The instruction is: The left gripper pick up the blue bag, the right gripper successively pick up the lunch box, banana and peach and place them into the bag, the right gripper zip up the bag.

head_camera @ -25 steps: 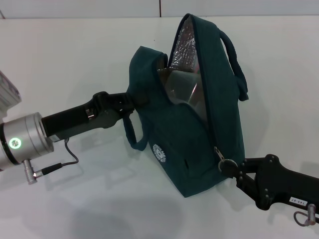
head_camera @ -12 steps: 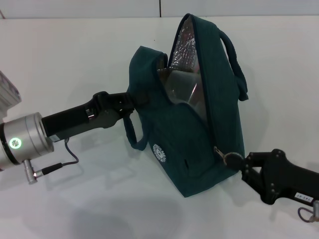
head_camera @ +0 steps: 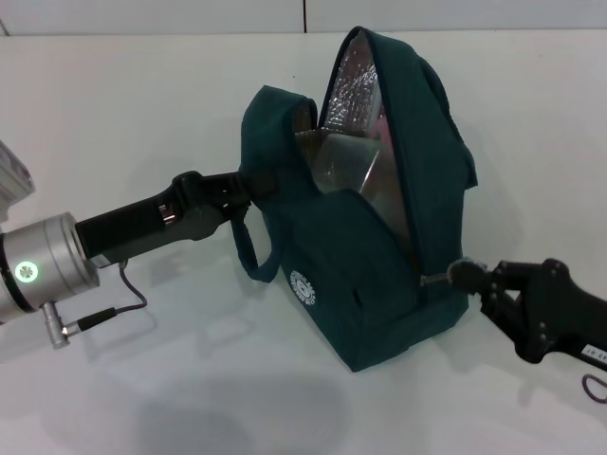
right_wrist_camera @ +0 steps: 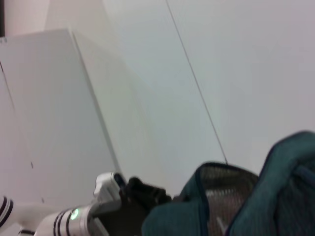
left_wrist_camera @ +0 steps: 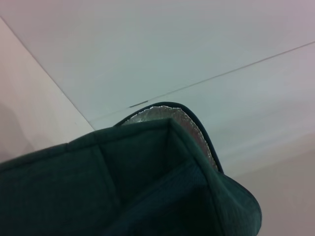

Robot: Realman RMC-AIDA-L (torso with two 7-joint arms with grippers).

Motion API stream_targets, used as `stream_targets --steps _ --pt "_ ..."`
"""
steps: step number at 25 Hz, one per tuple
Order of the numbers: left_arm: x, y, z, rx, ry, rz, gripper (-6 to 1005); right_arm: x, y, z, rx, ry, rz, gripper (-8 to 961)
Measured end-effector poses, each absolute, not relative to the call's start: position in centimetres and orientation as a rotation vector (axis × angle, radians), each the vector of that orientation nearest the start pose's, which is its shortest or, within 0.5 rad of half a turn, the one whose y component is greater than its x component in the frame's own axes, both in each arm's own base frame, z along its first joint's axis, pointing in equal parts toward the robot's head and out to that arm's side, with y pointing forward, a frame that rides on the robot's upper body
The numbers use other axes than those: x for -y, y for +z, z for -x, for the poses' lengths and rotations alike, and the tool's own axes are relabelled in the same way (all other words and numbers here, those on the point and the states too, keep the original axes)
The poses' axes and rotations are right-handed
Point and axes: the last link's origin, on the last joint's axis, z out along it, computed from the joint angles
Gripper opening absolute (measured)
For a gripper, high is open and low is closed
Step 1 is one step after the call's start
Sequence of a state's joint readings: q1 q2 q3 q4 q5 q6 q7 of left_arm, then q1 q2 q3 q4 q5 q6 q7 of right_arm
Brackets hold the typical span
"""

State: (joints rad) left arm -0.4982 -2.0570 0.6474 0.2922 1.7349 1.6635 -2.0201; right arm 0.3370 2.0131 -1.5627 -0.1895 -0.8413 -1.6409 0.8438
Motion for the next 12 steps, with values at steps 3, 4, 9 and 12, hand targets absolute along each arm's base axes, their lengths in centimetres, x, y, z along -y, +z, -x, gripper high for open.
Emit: stream_targets --steps 3,4,9,12 --pt "-29.6 -2.2 26.4 1.905 -1.379 2.250 93 -24.1 -3.8 -28.2 -0.554 1.249 2.453 17" --pt "-29.6 -2.2 26.4 1.903 -1.376 2.248 96 -24.2 -3.8 -28.1 -0.551 1.252 2.450 17" --pt "-29.6 -2.3 26.5 1.877 -1.363 2.258 107 -24.5 -3.8 -27.6 -0.521 1.267 2.457 17" --pt "-29.6 -2.4 26.5 1.831 -1.359 2.280 114 -24.6 -3.8 -27.2 -0.497 1.281 2.465 17"
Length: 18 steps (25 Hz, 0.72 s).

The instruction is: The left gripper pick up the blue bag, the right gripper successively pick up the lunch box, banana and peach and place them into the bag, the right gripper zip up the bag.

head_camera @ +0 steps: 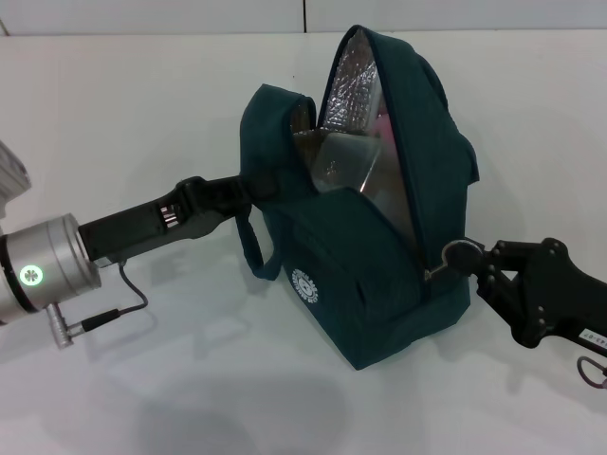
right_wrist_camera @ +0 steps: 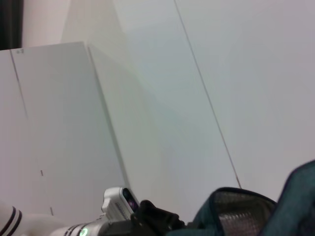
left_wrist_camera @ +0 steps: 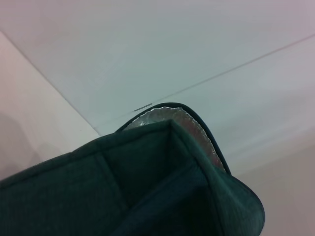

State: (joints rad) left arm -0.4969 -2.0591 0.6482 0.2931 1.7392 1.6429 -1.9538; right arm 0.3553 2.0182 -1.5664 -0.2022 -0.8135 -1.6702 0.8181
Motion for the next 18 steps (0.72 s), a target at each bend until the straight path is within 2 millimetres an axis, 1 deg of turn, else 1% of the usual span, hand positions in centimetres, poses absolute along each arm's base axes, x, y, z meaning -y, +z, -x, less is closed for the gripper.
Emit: stream_targets --steps 4,9,12,13,14,15,16,18 --pt "-29.5 -2.7 26.3 1.750 -1.360 2.317 123 -24.9 -3.8 -26.7 -0.467 1.295 2.474 17" --pt "-29.0 -2.8 25.6 1.627 -1.393 2.390 135 -25.1 -3.8 -26.5 -0.458 1.299 2.478 17" --pt "-28.7 -2.7 25.1 1.513 -1.428 2.454 141 -25.2 -3.8 -26.4 -0.450 1.301 2.482 17" --pt "-28.5 -2.4 24.7 1.428 -1.467 2.483 144 -25.3 -3.8 -26.3 -0.446 1.303 2.483 17" --pt "-28.4 -2.2 24.6 1.388 -1.489 2.491 146 -25.3 -3.8 -26.3 -0.446 1.303 2.483 17" --pt "-28.4 -2.2 24.6 1.388 -1.489 2.491 186 -25.4 -3.7 -26.2 -0.439 1.306 2.482 17" --pt "-28.2 -1.9 24.3 1.315 -1.529 2.502 225 -25.5 -3.7 -26.1 -0.431 1.309 2.482 17" --pt "-28.2 -1.9 24.3 1.315 -1.529 2.502 305 -25.6 -3.6 -25.8 -0.410 1.319 2.480 17"
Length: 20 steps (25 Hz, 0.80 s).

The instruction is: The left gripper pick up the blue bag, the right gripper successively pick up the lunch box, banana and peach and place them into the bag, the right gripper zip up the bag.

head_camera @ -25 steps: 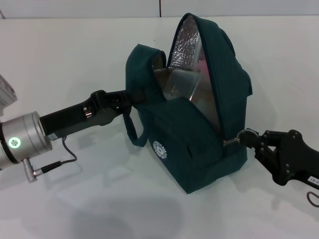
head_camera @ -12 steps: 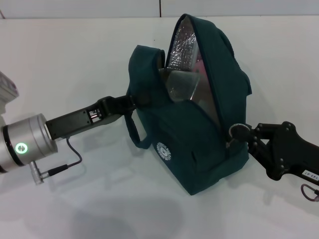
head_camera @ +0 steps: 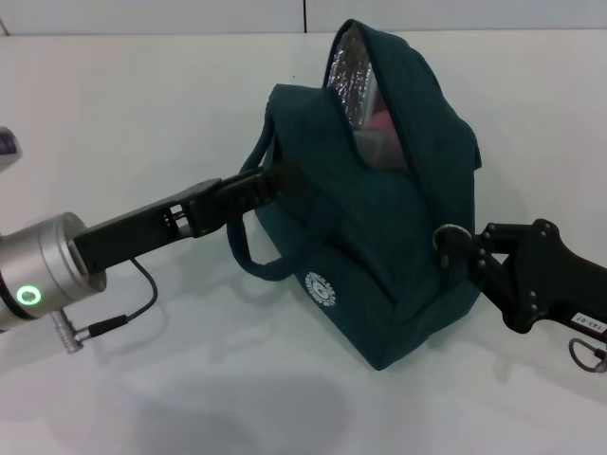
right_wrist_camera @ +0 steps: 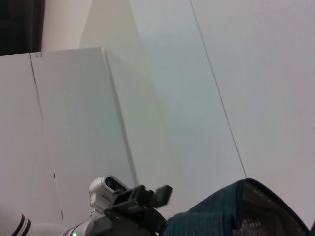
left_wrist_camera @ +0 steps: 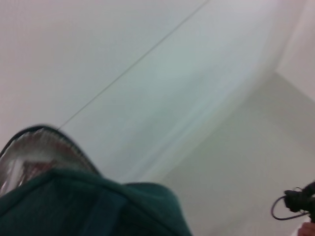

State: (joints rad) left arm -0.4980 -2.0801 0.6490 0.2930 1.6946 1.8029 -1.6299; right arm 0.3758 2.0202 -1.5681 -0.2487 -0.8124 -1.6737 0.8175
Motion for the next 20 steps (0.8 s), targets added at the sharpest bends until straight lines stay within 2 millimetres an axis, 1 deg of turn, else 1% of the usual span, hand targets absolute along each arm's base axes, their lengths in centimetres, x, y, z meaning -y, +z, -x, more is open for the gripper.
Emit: stream_targets --steps 2,6,14,19,20 --pt "-27.9 -1.4 23.9 1.219 -1.577 2.522 384 -25.7 -3.5 -25.7 -0.401 1.326 2.480 17" --pt "-27.3 -0.9 23.9 1.103 -1.628 2.524 527 -25.8 -3.2 -25.2 -0.359 1.360 2.460 17" --pt "-27.0 -0.6 24.3 1.039 -1.617 2.516 794 -26.1 -2.5 -24.8 -0.302 1.401 2.409 18" --pt "-26.4 -0.6 24.5 0.980 -1.617 2.531 895 -26.6 -2.4 -24.3 -0.241 1.394 2.400 18" --pt "-26.2 -0.6 24.5 0.973 -1.618 2.533 895 -26.8 -2.4 -24.2 -0.233 1.389 2.402 18"
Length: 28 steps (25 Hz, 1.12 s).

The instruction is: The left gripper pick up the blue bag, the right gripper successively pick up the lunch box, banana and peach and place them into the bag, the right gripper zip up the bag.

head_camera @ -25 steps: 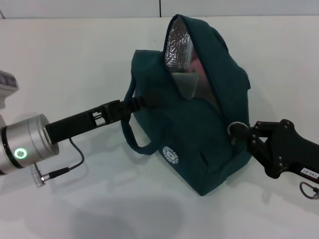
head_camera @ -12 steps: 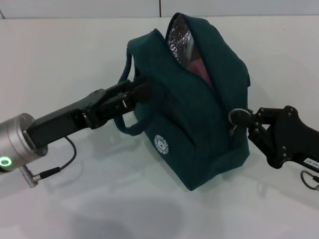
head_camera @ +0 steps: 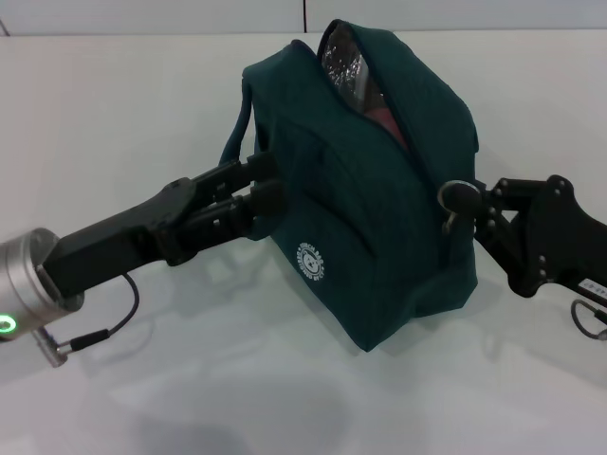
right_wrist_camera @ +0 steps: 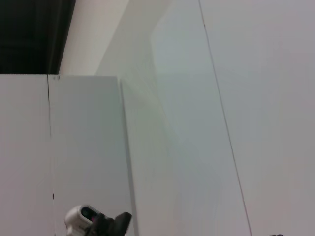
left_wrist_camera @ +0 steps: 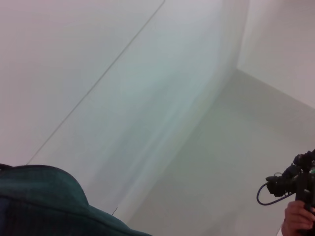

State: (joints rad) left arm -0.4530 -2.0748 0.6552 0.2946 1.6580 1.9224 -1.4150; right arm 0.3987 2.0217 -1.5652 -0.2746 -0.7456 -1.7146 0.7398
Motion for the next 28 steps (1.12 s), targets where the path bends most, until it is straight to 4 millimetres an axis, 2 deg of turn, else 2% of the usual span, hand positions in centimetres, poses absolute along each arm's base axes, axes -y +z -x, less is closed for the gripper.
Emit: stream_targets --steps 14,16,20,28 --pt "-24.1 -0.9 25.9 0.802 -1.563 2.528 888 -30.1 -3.4 -21.6 -0.126 1.322 2.446 18" --pt "-24.0 -0.9 26.0 0.795 -1.559 2.523 887 -31.5 -3.3 -20.5 -0.088 1.302 2.439 18" --pt "-23.6 -1.0 26.3 0.791 -1.550 2.511 885 -32.5 -3.3 -19.6 -0.067 1.298 2.434 18" --pt "-23.4 -1.2 26.4 0.781 -1.539 2.517 885 -32.9 -3.0 -19.4 -0.078 1.313 2.406 18"
